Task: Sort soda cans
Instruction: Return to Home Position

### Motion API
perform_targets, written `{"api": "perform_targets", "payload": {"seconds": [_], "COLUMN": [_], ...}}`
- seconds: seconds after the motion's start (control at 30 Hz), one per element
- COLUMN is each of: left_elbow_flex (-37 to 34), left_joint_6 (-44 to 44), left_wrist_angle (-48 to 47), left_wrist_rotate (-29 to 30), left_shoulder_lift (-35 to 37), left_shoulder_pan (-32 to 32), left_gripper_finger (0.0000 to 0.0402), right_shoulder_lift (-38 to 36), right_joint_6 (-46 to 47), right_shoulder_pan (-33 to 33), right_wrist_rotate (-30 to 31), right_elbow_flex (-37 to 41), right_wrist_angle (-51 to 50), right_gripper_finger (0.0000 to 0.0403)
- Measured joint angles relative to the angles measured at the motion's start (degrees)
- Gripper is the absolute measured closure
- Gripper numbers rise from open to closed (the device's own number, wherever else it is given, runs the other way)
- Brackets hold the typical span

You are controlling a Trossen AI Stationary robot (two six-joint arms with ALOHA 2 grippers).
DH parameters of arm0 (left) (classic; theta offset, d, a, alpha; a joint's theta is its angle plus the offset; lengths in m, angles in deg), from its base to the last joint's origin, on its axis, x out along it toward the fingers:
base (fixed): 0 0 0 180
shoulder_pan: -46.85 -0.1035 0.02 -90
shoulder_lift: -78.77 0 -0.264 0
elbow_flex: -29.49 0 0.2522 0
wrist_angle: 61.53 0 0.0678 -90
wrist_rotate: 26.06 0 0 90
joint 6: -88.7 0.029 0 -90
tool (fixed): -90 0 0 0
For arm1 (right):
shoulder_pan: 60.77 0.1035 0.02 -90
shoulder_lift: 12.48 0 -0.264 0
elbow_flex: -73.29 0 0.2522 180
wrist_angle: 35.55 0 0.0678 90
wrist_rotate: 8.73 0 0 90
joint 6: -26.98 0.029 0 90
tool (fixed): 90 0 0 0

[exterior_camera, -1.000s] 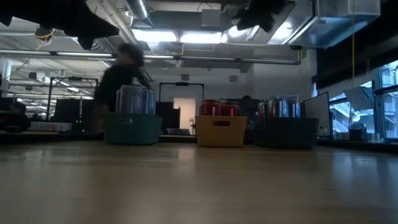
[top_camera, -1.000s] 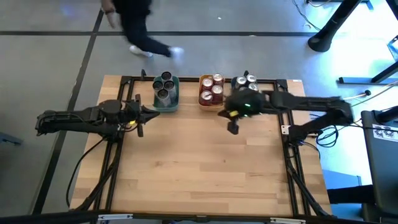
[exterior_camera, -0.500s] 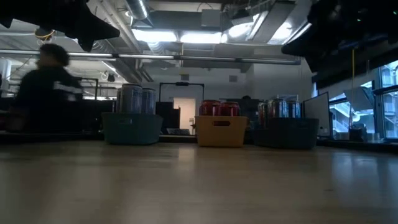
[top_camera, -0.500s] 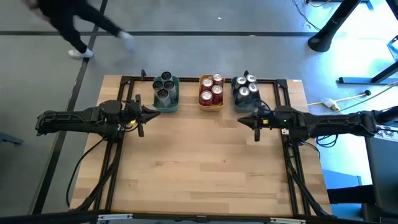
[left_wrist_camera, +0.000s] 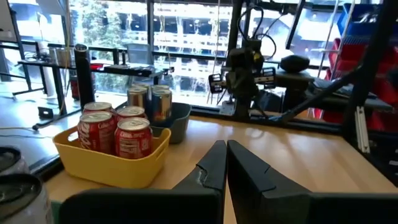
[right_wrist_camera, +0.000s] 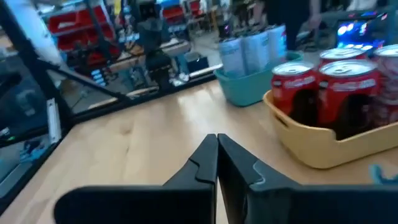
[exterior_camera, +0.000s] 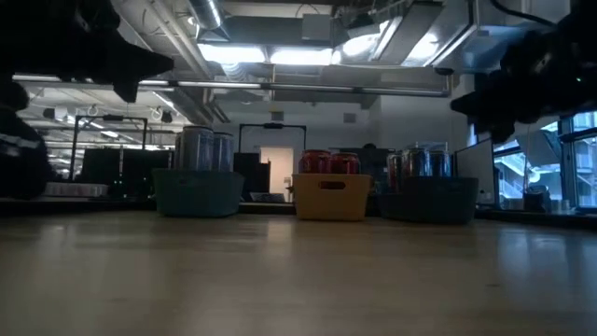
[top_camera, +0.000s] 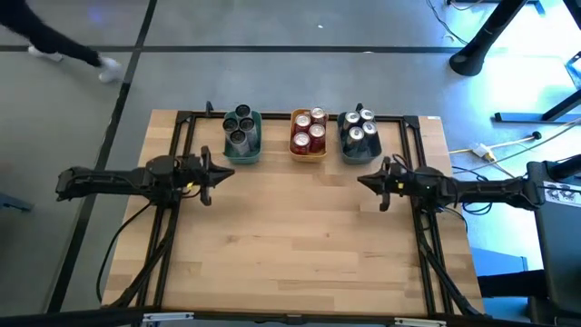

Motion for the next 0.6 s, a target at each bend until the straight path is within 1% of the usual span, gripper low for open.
{"api": "perform_targets", "payload": {"seconds": [0.1, 0.23, 0.33, 0.47, 0.6], "left_elbow_flex": [-2.39, -6.47, -6.97, -6.97, -6.97], "left_joint_6": [-0.26, -1.7, -2.37, -1.51, 0.53], "left_wrist_angle": [-0.12, -0.11, -5.76, -9.75, -9.9], "left_wrist_rotate": [0.0, 0.08, 0.31, 0.24, -0.3], "left_shoulder_lift": [2.69, 7.79, 11.99, 17.28, 17.15], "left_shoulder_pan": [0.0, 0.0, -0.03, -0.01, -0.04], "left_gripper_finger": [0.0398, 0.0398, 0.0398, 0.0398, 0.0398], "right_shoulder_lift": [-4.09, -8.21, -10.44, -11.35, -11.14], "right_joint_6": [0.09, 0.09, 0.07, -0.36, -0.37], "right_shoulder_pan": [0.0, 0.0, 0.0, 0.0, 0.02], "right_wrist_rotate": [1.74, 1.92, 1.93, 0.73, -1.55], "right_elbow_flex": [1.8, 1.78, 1.8, 1.86, 1.89], "right_wrist_angle": [-0.86, -7.45, -10.76, -11.12, -11.71], "right_gripper_finger": [0.0393, 0.0393, 0.0393, 0.0393, 0.0393]}}
